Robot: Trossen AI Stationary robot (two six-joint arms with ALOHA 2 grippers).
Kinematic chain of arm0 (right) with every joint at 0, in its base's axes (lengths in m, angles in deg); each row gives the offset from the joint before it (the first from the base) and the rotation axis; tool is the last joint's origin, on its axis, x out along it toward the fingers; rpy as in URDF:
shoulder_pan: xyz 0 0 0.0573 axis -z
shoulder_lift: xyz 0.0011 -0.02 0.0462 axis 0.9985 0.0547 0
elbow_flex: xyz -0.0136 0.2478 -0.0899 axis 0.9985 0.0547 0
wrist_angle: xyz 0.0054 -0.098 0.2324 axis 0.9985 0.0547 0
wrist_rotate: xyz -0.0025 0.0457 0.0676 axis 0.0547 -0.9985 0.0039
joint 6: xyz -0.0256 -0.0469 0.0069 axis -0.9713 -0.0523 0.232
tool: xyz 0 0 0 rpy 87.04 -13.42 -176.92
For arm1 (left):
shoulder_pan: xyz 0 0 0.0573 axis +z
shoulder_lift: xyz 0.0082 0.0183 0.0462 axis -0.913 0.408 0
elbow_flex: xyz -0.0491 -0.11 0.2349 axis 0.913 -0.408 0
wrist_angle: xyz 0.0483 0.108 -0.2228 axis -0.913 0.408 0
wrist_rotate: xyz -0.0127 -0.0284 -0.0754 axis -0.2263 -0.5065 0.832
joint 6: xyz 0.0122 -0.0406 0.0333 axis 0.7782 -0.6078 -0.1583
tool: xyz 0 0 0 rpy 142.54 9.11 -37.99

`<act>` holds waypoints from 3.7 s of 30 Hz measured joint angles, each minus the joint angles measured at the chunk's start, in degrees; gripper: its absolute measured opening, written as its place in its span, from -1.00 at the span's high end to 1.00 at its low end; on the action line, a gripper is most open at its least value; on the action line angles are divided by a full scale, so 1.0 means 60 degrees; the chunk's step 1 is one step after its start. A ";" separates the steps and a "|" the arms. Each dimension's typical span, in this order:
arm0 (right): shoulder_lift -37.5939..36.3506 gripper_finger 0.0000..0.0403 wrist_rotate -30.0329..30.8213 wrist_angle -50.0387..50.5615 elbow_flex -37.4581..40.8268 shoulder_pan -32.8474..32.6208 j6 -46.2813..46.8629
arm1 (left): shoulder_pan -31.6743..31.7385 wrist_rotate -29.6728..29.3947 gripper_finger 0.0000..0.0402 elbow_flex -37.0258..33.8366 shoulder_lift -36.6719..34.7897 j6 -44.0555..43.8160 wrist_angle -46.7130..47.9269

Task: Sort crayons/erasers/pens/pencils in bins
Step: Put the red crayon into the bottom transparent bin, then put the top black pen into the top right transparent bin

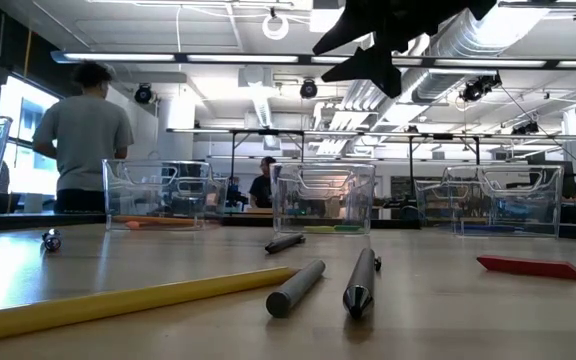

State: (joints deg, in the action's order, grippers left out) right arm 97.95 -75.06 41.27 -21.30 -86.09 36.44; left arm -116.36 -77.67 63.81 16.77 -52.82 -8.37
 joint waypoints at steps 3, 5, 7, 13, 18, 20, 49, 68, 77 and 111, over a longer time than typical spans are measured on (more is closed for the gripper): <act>0.0000 0.09 0.0000 0.0011 0.0000 -0.0054 0.0063 | 0.0007 -0.0003 0.89 -0.0119 0.0031 0.0002 -0.0421; 0.0000 0.09 0.0000 0.0019 -0.0002 -0.0100 0.0056 | 0.0025 0.0025 0.86 -0.0183 0.0031 0.0001 -0.0670; 0.0004 0.09 0.0000 0.0224 -0.0138 -0.0162 -0.0029 | 0.0025 0.0098 0.82 -0.0221 0.0031 0.0003 -0.0872; 0.0004 0.09 0.0402 0.1519 -0.1143 -0.0369 -0.0533 | 0.0025 0.0164 0.68 -0.0221 0.0025 -0.0002 -0.0946; 0.0004 0.09 0.0844 0.3194 -0.1937 -0.0400 -0.0020 | 0.0151 0.0382 0.49 -0.0221 -0.0014 -0.0079 -0.0948; 0.0004 0.09 0.0852 0.3503 -0.2098 -0.0396 0.0186 | 0.0257 0.0423 0.42 -0.0221 -0.0138 -0.0092 -0.0946; 0.2766 0.09 0.0195 0.4812 -0.3585 0.0350 0.3125 | 0.4332 -0.3756 0.43 0.0755 -0.3954 0.7232 -0.0640; 0.4871 0.09 -0.0673 0.4600 -0.3748 0.0044 0.6615 | 0.8438 -0.3909 0.43 0.0751 -0.4537 1.2465 -0.0324; 0.5364 0.09 -0.0577 0.4354 -0.3745 0.0054 0.7476 | 0.9372 -0.3634 0.43 0.0751 -0.4541 1.4195 -0.0323; 0.6386 0.09 -0.0527 0.3994 -0.3739 0.0121 0.9474 | 1.1118 -0.3624 0.43 0.0751 -0.4544 1.7747 -0.0341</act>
State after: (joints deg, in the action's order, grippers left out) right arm 136.27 -78.22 65.23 -43.73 -85.37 93.28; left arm -49.65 -99.42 68.31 -10.49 53.66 -10.42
